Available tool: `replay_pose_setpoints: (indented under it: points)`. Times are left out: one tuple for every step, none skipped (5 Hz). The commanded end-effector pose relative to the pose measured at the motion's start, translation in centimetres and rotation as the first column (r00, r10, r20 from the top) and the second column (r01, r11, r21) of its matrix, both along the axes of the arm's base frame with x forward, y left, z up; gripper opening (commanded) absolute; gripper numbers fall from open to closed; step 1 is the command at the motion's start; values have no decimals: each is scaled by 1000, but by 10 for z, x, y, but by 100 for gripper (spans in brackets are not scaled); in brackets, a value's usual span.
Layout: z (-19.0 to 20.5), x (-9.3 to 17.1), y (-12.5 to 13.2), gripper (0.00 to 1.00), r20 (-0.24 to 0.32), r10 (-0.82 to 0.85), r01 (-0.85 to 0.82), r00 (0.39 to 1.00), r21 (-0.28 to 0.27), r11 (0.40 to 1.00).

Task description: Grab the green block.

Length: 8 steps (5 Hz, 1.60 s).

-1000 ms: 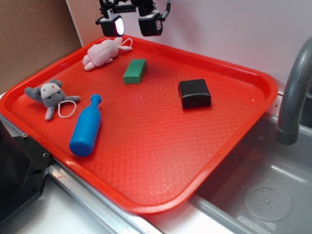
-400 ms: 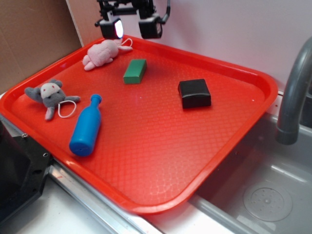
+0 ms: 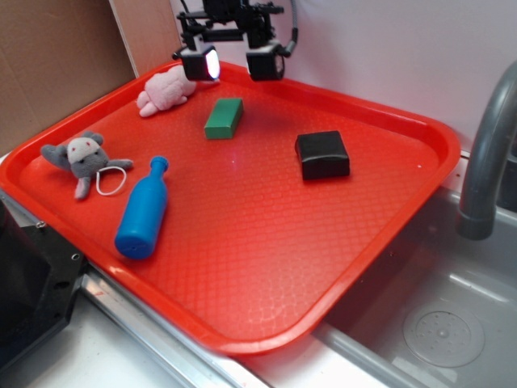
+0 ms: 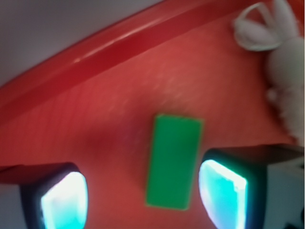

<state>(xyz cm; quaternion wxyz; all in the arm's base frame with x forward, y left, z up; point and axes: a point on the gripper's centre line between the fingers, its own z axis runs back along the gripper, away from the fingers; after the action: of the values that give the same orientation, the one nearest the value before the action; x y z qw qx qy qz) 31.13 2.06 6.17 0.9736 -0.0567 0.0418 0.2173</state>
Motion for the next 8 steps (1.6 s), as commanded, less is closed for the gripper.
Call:
replay_pose_setpoints:
  points:
    - [-16,-12,19,100,-27,-9,10,1000,5,1000]
    - [-15,-12,39,100,-12,34,-34,999,23,999]
    - [-25,-6,38,100,-24,26,-26,999,5,1000]
    - [-39,1,35,100,-34,3,-3,999,-12,1000]
    - [-47,7,19,100,-42,-39,37,998,-47,998]
    - [-53,6,14,100,-60,-39,36,997,-59,998]
    - [-58,0,19,0,-66,-26,23,997,-43,999]
    - [-53,0,18,0,-58,-34,32,998,-44,999]
